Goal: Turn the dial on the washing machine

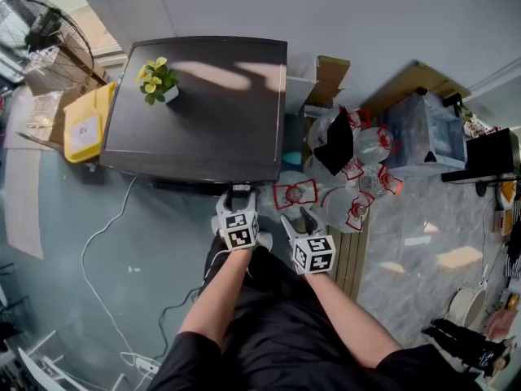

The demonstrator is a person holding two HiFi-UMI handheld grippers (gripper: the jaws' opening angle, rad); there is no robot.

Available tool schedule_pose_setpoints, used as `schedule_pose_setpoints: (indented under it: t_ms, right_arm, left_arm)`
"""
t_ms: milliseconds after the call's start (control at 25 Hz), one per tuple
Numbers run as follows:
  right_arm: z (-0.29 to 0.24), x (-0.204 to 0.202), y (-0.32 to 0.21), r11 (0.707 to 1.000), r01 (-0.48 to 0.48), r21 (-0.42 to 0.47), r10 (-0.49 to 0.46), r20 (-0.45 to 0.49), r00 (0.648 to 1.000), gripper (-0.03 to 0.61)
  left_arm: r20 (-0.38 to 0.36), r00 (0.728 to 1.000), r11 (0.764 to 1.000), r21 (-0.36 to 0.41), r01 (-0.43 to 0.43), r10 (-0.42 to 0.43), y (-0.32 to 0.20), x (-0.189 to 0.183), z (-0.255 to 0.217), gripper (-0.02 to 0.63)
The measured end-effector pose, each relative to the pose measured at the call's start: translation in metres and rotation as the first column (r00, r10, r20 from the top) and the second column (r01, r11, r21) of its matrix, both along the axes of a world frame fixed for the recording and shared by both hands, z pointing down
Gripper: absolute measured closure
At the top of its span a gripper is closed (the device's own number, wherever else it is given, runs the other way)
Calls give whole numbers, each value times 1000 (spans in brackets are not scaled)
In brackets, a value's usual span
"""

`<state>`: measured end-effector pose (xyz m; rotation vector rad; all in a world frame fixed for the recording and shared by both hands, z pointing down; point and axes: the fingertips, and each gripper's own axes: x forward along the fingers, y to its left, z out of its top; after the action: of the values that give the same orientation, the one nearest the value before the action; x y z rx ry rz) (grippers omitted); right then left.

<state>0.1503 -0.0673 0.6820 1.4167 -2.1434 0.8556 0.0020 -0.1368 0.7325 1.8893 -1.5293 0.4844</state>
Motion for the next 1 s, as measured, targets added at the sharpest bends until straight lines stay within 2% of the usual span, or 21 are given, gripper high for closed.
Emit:
schedule_pose_setpoints:
  t_ms: [280, 1000]
  right_arm:
    - [3, 0, 2, 1000, 5, -6, -5, -7, 1000, 356]
    - [5, -3, 0, 1000, 2, -11, -2, -7, 1000, 356]
  left_arm:
    - [98, 995, 999, 2, -33, 32, 1, 0, 0, 350]
    - [239, 964, 993, -8, -115, 113, -1, 3, -2, 348]
